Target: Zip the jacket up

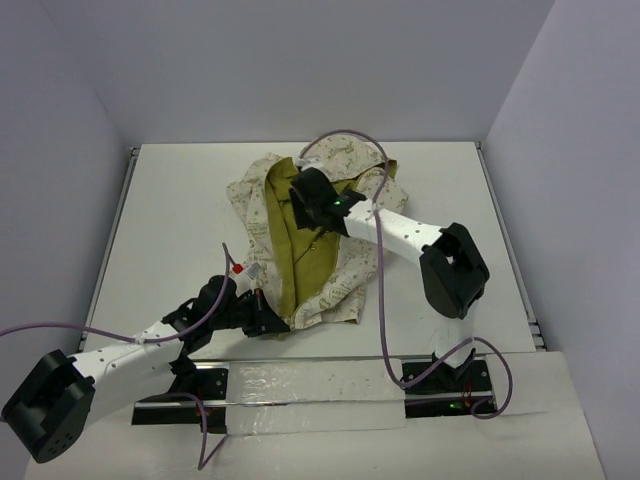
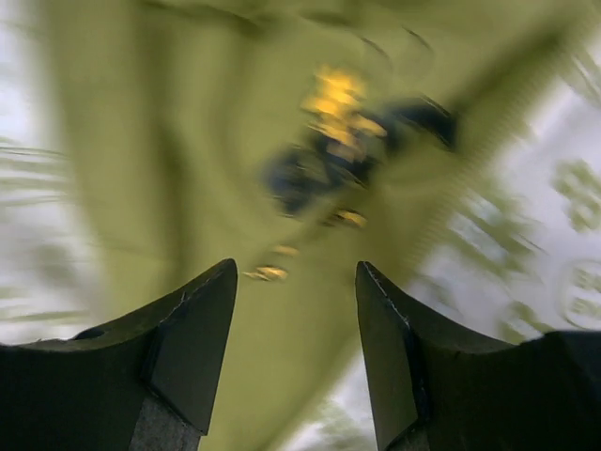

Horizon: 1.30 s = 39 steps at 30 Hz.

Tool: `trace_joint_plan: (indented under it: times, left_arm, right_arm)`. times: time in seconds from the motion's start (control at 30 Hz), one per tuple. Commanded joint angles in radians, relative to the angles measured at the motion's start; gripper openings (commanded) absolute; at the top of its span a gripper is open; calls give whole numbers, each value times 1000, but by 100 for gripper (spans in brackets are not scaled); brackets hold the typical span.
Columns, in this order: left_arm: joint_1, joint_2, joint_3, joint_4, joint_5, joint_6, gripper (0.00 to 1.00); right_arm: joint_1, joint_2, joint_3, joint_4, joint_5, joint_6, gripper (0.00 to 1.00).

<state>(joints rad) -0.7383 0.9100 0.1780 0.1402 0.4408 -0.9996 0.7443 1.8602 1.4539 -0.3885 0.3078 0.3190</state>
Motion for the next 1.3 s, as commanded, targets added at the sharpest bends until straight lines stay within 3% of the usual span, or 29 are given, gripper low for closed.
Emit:
trace_joint_plan:
  times: [0.0,0.3,0.63,0.73,0.83,0.93,1.27]
  left_arm:
    - [-9,-10,2,36,-7,15,0]
    - [-16,-49,-3,17,-19,15,0]
    - [-19,-50,1,17,-17,18,0]
    - [-21,-49,0,21,-14,18,0]
    - [-21,-46,-2,25,-11,18,0]
    - [-22,-44,-2,30,-11,17,0]
    - [-24,-54,-2,21,-14,16,0]
  right_arm:
    - [90,117,199,-34,-26,-44,61]
    - [94,352,511,-43,-2,2,60]
    - [80,461,626,-73,20,17,52]
    - [79,463,621,-70,26,20,45]
    - [78,431,577,-45,31,29,27]
    - [79,405,535,-13,27,31,17]
    - [72,376,488,15,19,40,5]
